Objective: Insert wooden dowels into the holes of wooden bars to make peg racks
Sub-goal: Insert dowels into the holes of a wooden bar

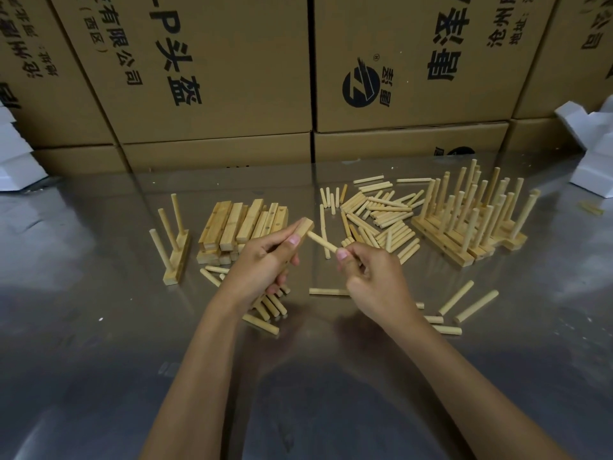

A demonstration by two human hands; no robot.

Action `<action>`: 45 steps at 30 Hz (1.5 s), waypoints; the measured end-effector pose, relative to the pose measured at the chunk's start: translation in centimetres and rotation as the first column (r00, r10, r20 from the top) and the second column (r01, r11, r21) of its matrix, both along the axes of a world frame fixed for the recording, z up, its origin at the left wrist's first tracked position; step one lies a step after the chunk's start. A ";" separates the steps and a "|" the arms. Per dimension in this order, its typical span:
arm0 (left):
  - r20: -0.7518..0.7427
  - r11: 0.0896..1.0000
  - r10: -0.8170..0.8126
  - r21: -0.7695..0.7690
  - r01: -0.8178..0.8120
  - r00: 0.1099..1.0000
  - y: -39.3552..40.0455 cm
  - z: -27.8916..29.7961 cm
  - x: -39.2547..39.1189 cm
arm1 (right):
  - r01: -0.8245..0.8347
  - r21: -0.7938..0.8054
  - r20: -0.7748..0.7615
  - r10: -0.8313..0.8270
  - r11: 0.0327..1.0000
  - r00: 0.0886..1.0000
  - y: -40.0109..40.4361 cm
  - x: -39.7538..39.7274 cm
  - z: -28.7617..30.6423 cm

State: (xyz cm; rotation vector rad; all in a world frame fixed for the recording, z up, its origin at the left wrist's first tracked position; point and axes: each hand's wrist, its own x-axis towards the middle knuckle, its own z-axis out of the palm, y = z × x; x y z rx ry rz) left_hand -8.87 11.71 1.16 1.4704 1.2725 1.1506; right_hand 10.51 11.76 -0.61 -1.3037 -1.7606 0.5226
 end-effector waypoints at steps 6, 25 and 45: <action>0.116 0.997 0.074 -0.037 -0.070 0.991 -0.1 0.7 -0.7 | -0.015 -0.054 -0.180 0.005 0.998 0.984 -0.2 -0.8 0.6; 0.460 0.927 0.374 -0.165 -0.336 0.805 0.8 -0.1 -1.6 | 0.178 -0.046 0.375 -0.148 0.983 0.915 9.6 -2.6 2.3; 0.609 0.929 0.366 -0.277 -0.244 0.704 1.3 0.4 -0.9 | -0.352 -0.447 -0.400 0.168 0.822 0.901 9.1 1.0 5.7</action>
